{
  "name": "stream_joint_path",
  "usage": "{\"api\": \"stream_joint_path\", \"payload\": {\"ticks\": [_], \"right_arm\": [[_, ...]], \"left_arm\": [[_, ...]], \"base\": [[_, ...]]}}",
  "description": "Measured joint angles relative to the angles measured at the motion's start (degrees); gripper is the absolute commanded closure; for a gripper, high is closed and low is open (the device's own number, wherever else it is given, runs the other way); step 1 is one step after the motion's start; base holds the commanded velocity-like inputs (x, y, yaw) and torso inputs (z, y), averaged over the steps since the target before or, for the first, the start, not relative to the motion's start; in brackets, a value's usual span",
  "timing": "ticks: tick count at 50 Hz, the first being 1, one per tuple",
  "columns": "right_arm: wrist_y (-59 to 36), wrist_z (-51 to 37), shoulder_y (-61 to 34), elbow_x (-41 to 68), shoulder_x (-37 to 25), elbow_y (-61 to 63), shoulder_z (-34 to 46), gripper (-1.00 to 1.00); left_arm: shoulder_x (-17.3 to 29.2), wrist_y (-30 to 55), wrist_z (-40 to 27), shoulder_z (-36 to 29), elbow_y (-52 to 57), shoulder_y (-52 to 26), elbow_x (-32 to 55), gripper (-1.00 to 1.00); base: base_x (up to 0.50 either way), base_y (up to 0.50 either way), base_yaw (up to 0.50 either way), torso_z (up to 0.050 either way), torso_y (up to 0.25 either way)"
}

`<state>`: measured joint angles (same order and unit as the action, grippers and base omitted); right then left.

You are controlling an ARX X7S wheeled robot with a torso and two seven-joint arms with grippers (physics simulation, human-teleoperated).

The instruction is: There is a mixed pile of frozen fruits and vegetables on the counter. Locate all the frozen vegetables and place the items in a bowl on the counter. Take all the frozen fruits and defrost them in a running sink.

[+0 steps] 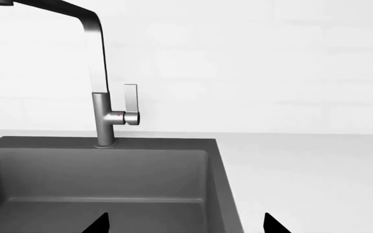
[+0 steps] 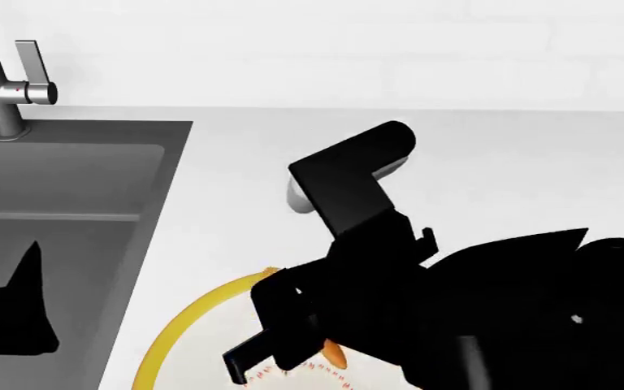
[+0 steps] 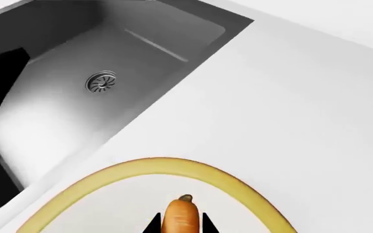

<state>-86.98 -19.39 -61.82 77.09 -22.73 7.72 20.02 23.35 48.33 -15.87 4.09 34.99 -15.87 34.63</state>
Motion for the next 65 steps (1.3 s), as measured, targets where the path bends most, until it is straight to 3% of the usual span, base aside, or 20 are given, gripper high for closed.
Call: {"api": "stream_joint_path", "payload": {"ticks": [19, 20, 33, 47, 65], "right_arm": [[3.8, -1.3, 5.2, 2.8, -2.5, 3.5, 6.9, 1.00], [4.0, -1.3, 5.3, 2.7, -2.5, 3.6, 7.1, -1.00], [5.1, -2.7, 4.8, 4.4, -3.6, 5.7, 7.8, -1.00], [10.2, -7.5, 3.8, 6.0, -7.9, 12.0, 1.3, -1.00], [35.6, -9.1, 29.4, -15.5, -15.1, 28.0, -12.2, -1.00]], "left_arm": [[0.1, -0.5, -0.2, -0.9, -0.5, -0.2, -0.2, -1.00], [0.1, -0.5, -0.2, -0.9, -0.5, -0.1, -0.2, -1.00], [0.3, -0.7, -0.3, -1.1, -0.4, 0.1, 0.0, -1.00], [0.6, -0.9, -0.5, -1.1, -0.5, 0.1, 0.1, -1.00], [0.6, -1.6, -0.9, -2.6, -0.7, 0.0, -0.7, -1.00]], "base": [[0.00, 0.00, 0.00, 0.000, 0.000], [0.00, 0.00, 0.00, 0.000, 0.000], [0.00, 0.00, 0.00, 0.000, 0.000], [0.00, 0.00, 0.00, 0.000, 0.000], [0.00, 0.00, 0.00, 0.000, 0.000]]}}
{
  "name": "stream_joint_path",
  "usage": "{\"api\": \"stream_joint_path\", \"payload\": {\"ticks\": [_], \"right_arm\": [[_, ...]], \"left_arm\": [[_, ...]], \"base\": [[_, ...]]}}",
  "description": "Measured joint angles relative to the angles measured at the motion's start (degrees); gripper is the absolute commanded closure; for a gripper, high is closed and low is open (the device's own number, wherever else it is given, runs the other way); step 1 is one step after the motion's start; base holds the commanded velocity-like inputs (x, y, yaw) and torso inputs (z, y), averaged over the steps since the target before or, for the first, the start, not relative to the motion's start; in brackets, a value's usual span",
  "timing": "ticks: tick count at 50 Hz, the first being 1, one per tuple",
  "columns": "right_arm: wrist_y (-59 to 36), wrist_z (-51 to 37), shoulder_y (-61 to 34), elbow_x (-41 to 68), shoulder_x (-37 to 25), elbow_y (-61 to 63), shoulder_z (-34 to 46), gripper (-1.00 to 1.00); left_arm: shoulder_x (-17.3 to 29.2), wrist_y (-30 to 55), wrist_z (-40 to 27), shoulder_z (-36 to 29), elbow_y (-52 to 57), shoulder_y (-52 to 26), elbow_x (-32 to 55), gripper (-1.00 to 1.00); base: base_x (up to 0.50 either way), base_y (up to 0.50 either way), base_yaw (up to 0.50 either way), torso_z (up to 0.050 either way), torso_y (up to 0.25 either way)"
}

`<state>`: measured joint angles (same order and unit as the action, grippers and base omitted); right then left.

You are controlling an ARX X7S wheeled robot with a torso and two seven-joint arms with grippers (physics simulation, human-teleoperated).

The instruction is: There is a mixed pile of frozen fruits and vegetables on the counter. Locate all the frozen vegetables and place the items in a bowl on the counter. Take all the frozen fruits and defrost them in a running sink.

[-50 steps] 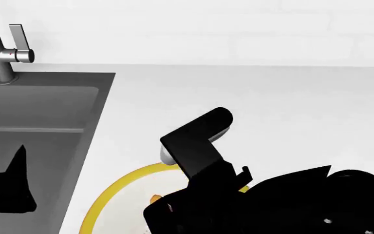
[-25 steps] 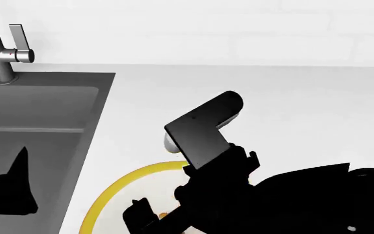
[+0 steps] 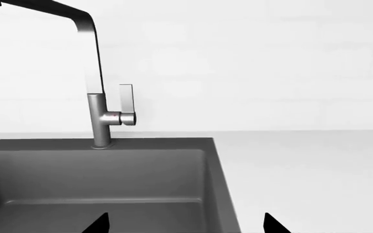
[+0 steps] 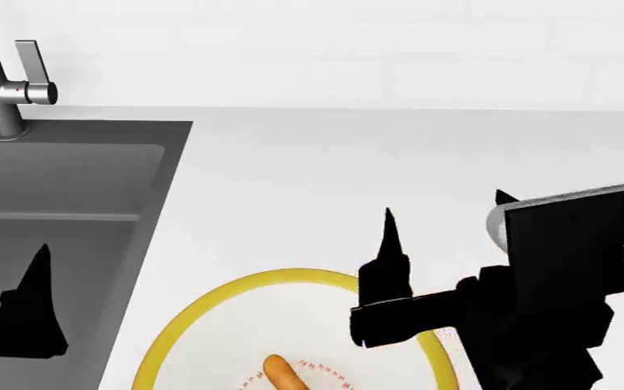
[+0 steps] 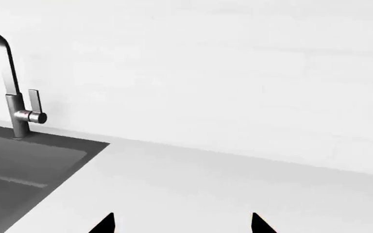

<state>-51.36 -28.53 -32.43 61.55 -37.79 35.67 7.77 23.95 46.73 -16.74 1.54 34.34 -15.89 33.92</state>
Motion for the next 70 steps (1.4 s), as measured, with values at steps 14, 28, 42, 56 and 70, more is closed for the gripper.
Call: {"api": "stream_joint_path", "payload": {"ticks": [14, 28, 42, 56, 70], "right_arm": [[9.7, -2.1, 15.2, -5.3, -2.0, 3.4, -9.0, -1.00], [10.7, -3.8, 19.3, -5.4, -4.3, 6.2, -12.1, -1.00], [10.4, -4.6, 20.2, -5.3, -5.3, 7.7, -12.4, -1.00], [9.8, -5.3, 20.3, -5.4, -5.8, 8.6, -11.6, -1.00], [9.7, -5.1, 20.2, -6.4, -6.0, 8.7, -10.4, -1.00]], "left_arm": [[-0.2, -0.9, -0.1, -1.0, -0.1, 0.1, -0.5, -1.00], [0.0, -1.3, -0.3, -0.2, -0.2, -0.2, 0.1, -1.00], [0.4, -1.6, -0.5, 0.2, -0.7, -0.4, 0.2, -1.00], [0.7, -2.0, -0.5, 0.3, -1.1, -0.4, 0.2, -1.00], [1.0, -2.4, -0.5, 0.0, -1.4, -0.2, 0.1, -1.00]], "base": [[0.00, 0.00, 0.00, 0.000, 0.000], [0.00, 0.20, 0.00, 0.000, 0.000], [0.00, 0.50, 0.00, 0.000, 0.000], [0.00, 0.50, 0.00, 0.000, 0.000], [0.00, 0.50, 0.00, 0.000, 0.000]]}}
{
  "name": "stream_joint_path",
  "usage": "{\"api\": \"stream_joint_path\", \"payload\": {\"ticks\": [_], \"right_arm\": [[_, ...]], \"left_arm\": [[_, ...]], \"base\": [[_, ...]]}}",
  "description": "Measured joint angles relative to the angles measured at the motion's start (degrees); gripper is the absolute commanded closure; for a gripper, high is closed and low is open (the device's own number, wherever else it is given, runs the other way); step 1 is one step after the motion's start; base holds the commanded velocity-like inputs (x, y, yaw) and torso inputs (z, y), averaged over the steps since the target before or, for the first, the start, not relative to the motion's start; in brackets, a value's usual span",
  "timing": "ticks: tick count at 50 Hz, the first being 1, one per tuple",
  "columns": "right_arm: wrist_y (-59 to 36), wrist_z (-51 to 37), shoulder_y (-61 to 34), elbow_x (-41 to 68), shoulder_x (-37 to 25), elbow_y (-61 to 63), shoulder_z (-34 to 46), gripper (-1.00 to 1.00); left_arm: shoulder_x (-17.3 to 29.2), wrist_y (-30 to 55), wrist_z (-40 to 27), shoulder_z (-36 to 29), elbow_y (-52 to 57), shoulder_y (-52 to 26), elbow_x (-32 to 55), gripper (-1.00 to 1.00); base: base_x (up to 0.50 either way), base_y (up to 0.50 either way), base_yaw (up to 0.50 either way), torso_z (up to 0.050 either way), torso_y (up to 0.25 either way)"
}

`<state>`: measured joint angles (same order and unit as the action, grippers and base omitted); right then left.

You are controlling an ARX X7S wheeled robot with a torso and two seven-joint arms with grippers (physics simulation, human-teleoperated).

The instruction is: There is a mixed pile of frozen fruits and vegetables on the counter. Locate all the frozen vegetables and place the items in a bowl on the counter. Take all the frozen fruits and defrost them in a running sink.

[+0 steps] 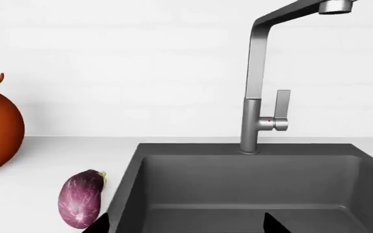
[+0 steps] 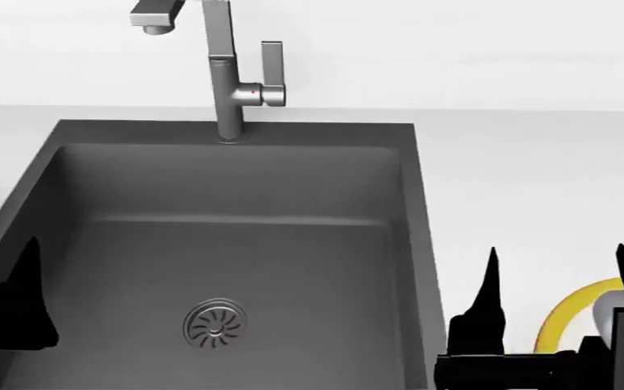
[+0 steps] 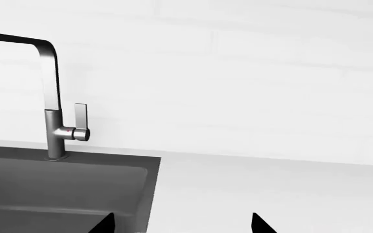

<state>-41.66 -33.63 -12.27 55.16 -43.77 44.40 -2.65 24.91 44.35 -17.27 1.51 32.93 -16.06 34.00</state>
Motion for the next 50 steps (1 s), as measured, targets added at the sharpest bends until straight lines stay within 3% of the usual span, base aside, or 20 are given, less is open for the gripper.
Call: {"api": "stream_joint_path", "payload": {"ticks": [22, 39, 50], "right_arm": [[0.5, 0.4, -0.2, -0.8, 0.2, -0.2, 1.2, -1.00], [0.9, 0.0, 0.0, -1.0, 0.1, 0.1, 0.9, -1.00], [0.4, -1.2, 0.4, 0.6, -0.8, 1.1, -0.5, -1.00]], "left_arm": [[0.2, -0.4, -0.2, -0.7, -0.2, 0.0, -0.1, -1.00], [0.1, -0.4, -0.3, -2.2, 0.2, 0.0, -0.3, -1.00], [-1.5, 3.1, -0.9, -5.8, -5.3, -7.7, -0.7, -1.00]], "base": [[0.02, 0.49, 0.00, 0.000, 0.000], [0.08, 0.06, 0.00, 0.000, 0.000], [0.00, 0.00, 0.00, 0.000, 0.000]]}}
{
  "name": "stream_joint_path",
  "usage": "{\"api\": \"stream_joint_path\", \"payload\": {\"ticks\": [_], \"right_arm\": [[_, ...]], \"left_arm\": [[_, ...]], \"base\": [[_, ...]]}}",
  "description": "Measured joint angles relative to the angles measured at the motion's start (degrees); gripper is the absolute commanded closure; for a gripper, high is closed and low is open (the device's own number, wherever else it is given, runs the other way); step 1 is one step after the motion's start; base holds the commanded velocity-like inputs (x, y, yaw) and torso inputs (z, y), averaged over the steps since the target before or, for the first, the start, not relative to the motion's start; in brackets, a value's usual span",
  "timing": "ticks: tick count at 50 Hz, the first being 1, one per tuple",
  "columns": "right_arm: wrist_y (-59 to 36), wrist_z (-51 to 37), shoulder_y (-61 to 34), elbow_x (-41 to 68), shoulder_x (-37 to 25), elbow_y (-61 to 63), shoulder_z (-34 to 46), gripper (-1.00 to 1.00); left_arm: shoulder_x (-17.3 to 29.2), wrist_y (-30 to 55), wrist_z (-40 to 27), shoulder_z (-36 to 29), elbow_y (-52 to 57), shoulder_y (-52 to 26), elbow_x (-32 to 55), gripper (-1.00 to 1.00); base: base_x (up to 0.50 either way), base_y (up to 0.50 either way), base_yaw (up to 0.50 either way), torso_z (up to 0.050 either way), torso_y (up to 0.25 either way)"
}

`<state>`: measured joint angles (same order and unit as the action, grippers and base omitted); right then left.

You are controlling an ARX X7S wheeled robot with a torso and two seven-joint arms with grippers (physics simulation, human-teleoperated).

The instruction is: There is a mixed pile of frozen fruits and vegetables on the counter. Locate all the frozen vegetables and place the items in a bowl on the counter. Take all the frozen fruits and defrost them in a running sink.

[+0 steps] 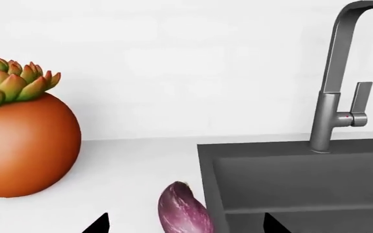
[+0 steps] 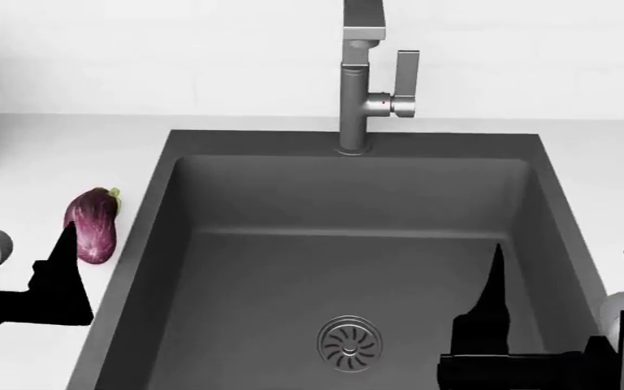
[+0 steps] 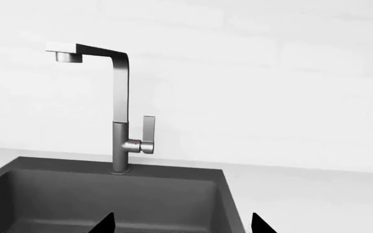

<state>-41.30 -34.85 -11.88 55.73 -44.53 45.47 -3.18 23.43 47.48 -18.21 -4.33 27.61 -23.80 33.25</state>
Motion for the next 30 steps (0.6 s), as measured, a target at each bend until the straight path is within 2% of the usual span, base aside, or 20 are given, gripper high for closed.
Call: {"api": "stream_joint_path", "payload": {"ticks": [15, 30], "right_arm": [[0.0, 0.1, -0.3, 0.2, 0.4, -0.7, 0.8, -1.00], [0.2, 0.4, -0.1, 0.0, 0.5, -1.5, 1.2, -1.00]], "left_arm": [[-4.8, -2.5, 2.3, -6.6, -21.2, -13.2, -4.8, -1.00], [-9.5, -10.6, 4.7, -12.0, -43.4, -21.1, -10.7, -1.00]], "base": [[0.00, 0.00, 0.00, 0.000, 0.000], [0.00, 0.00, 0.00, 0.000, 0.000]]}}
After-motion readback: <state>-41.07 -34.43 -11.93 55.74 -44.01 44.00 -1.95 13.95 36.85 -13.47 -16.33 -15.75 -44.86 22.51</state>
